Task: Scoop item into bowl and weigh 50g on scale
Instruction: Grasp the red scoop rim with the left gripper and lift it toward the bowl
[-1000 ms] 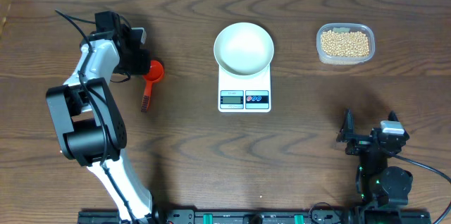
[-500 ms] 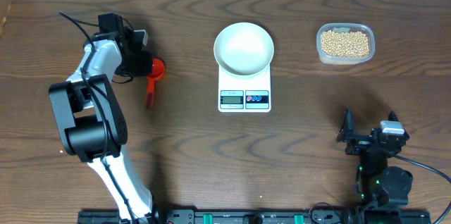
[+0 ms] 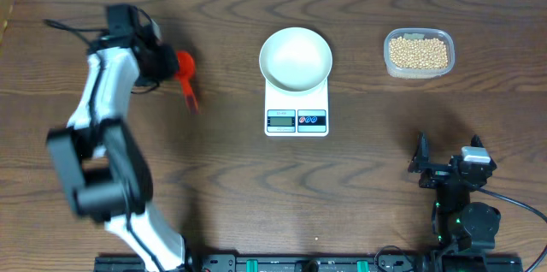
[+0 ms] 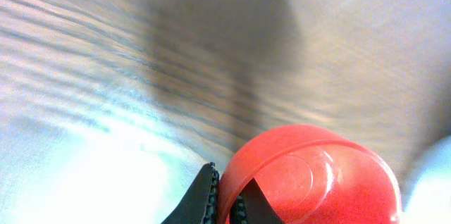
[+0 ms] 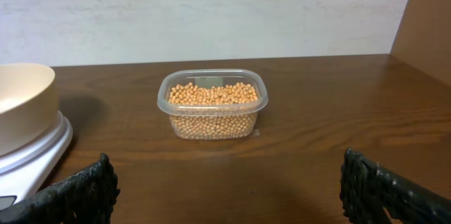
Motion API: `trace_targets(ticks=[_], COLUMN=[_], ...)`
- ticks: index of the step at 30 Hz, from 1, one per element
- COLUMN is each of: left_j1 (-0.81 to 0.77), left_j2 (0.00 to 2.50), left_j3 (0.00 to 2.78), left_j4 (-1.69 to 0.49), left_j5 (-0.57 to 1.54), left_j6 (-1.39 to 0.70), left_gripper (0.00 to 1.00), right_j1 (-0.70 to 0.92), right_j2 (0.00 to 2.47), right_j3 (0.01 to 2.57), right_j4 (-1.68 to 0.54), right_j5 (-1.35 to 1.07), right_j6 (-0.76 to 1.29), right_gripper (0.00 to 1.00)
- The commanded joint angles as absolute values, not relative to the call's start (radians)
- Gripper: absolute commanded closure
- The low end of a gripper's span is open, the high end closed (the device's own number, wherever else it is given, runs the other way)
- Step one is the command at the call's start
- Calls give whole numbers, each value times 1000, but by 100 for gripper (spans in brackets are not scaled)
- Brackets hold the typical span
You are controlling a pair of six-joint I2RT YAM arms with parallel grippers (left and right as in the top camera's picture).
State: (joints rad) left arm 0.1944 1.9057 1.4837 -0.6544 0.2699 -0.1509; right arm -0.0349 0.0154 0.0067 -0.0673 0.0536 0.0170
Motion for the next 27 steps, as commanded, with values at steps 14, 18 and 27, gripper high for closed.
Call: trace_targets(ticks=[14,18,27], left_j1=[-56,-134,-276], left_j2=[1448,1466,1510], left_j3=[1507,1492,1485], left_j4=[-1014,-1013,-998], left_j5=[351,351,347], left_j6=[-578,-590,-764], left_gripper=[93,93,93], right_j1=[-32,-32,-32], right_j2=[12,12,12], right_j3=[6,6,6], right_j4=[-71,-70,46], right_j5=[61,62,-249], right_j6=[9,9,217], right_gripper=[1,1,1])
